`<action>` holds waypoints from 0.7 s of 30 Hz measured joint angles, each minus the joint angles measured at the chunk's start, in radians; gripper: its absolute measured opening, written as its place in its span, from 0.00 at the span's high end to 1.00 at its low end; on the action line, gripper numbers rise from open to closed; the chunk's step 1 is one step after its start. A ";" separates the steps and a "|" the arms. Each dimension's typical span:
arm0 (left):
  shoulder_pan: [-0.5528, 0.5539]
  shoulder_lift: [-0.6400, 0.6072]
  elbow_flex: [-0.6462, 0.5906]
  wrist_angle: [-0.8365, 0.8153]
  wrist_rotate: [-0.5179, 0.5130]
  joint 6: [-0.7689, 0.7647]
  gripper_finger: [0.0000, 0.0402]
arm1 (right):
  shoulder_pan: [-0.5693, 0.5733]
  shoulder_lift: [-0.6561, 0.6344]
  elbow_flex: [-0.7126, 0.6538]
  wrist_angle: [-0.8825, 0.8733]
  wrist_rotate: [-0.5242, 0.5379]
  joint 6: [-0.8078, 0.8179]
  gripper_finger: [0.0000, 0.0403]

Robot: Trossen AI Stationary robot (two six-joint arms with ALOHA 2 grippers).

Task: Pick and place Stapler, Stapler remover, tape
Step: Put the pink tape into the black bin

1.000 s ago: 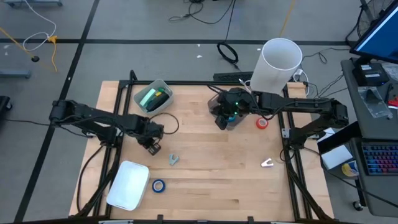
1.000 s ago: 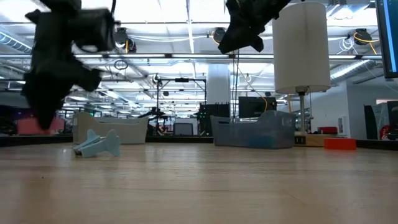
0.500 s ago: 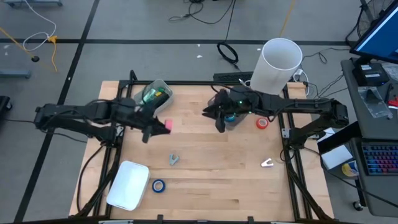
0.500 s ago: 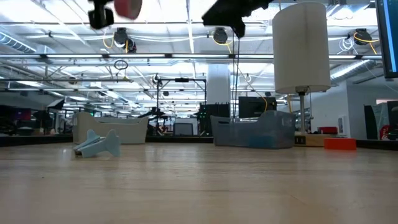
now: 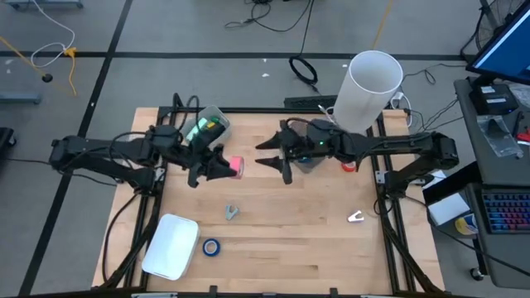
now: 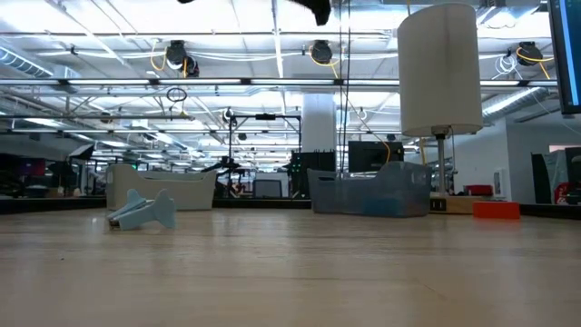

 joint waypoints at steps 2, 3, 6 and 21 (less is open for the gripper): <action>0.000 0.033 0.000 0.039 0.017 -0.014 0.88 | 0.003 0.010 -0.003 0.015 0.001 0.007 0.50; 0.000 0.047 0.000 0.049 0.025 -0.016 0.88 | 0.004 0.020 -0.001 0.046 0.000 0.008 0.48; 0.000 0.086 0.000 0.089 0.040 -0.028 0.89 | 0.010 0.032 0.001 0.073 -0.014 0.023 0.45; 0.000 0.147 -0.001 0.155 0.054 -0.062 0.89 | 0.012 0.041 0.000 0.088 -0.061 0.042 0.44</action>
